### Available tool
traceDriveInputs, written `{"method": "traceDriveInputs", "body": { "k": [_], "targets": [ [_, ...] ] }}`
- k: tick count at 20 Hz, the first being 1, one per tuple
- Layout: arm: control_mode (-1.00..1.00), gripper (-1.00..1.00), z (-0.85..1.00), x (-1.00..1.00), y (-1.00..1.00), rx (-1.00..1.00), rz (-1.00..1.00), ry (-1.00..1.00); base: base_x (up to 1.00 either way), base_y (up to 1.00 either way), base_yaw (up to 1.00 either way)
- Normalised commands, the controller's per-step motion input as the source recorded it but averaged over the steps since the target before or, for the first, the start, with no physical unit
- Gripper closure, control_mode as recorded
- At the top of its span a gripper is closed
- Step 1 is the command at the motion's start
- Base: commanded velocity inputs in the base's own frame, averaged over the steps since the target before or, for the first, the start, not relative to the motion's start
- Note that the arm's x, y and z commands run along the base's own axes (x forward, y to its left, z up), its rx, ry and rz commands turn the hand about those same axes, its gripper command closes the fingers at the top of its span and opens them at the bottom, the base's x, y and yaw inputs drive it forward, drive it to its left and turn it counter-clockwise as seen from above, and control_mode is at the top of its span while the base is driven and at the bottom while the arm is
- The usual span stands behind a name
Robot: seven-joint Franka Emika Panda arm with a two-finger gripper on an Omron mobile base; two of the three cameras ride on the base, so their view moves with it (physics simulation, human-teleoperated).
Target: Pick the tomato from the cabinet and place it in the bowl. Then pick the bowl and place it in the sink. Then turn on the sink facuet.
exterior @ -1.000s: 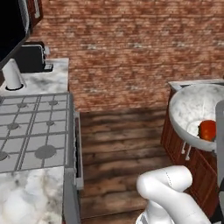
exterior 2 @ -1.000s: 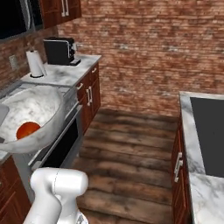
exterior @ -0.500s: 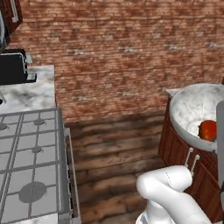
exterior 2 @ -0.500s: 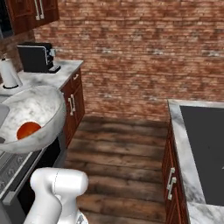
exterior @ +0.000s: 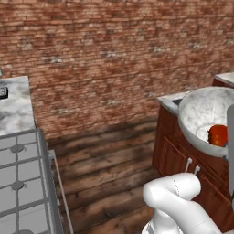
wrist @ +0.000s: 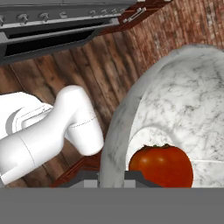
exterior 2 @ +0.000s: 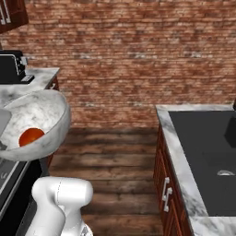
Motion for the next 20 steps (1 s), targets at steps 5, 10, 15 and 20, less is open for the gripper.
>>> {"method": "traceDriveInputs", "body": {
  "k": [5,10,15,20],
  "targets": [
    [1.00,1.00,0.00,0.00,0.00,0.00,0.00,0.00,0.11,-0.05,-0.52],
    [1.00,1.00,0.00,0.00,0.00,0.00,0.00,0.00,0.43,-0.01,-0.59],
    [1.00,1.00,0.00,0.00,0.00,0.00,0.00,0.00,0.60,-0.01,-0.55],
    [1.00,1.00,0.00,0.00,0.00,0.00,0.00,0.00,0.71,0.00,-0.49]
  ]
}}
